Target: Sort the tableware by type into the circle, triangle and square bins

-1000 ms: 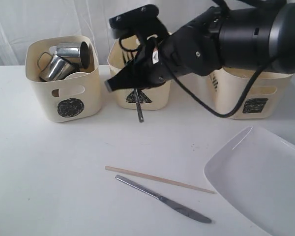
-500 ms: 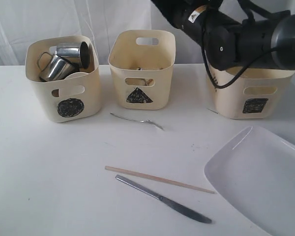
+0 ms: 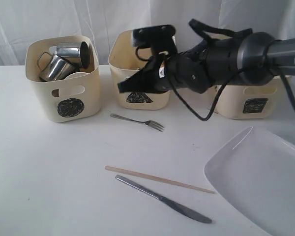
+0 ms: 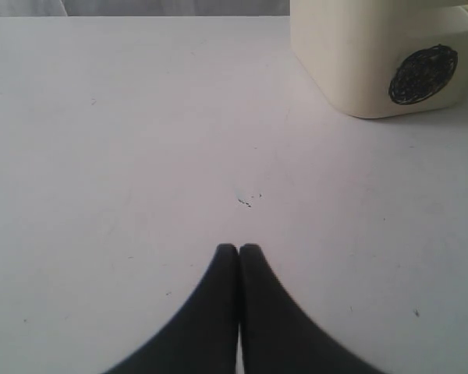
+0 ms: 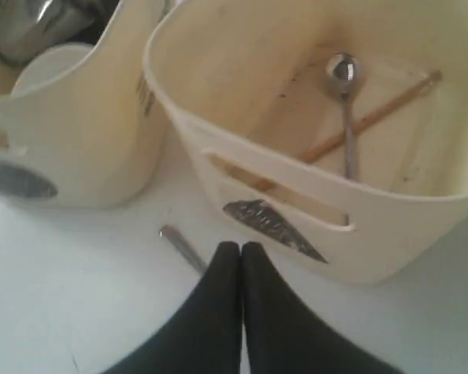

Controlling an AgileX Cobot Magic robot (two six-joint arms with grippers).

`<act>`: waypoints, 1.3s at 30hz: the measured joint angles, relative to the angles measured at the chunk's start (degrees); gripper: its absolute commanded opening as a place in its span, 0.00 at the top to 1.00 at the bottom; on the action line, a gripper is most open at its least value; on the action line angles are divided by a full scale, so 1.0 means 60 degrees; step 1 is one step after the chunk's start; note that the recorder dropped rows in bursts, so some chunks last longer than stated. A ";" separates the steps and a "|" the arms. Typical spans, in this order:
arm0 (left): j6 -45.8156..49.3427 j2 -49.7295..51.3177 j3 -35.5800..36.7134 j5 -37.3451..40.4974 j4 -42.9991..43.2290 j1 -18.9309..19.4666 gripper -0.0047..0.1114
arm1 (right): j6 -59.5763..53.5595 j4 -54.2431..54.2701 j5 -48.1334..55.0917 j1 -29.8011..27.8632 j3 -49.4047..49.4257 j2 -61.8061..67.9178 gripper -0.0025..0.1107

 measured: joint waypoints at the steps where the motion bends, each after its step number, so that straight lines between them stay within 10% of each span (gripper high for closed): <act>1: 0.0000 0.0000 0.0000 0.0000 0.0000 0.0000 0.96 | -0.0466 -0.0003 0.0141 0.0142 0.0000 0.0095 0.98; 12: 0.0000 0.0000 0.0000 0.0000 0.0000 0.0000 0.96 | -0.6300 0.4357 0.5690 -0.0054 -0.2955 0.2525 0.95; 18: 0.0000 0.0000 0.0000 0.0000 0.0000 0.0000 0.96 | -0.8119 0.4506 0.5678 -0.0064 -0.3349 0.2660 0.58; 39: 0.0000 0.0000 0.0000 0.0000 0.0000 0.0000 0.96 | -0.4021 0.1748 0.4935 -0.0121 -0.3349 0.3357 0.49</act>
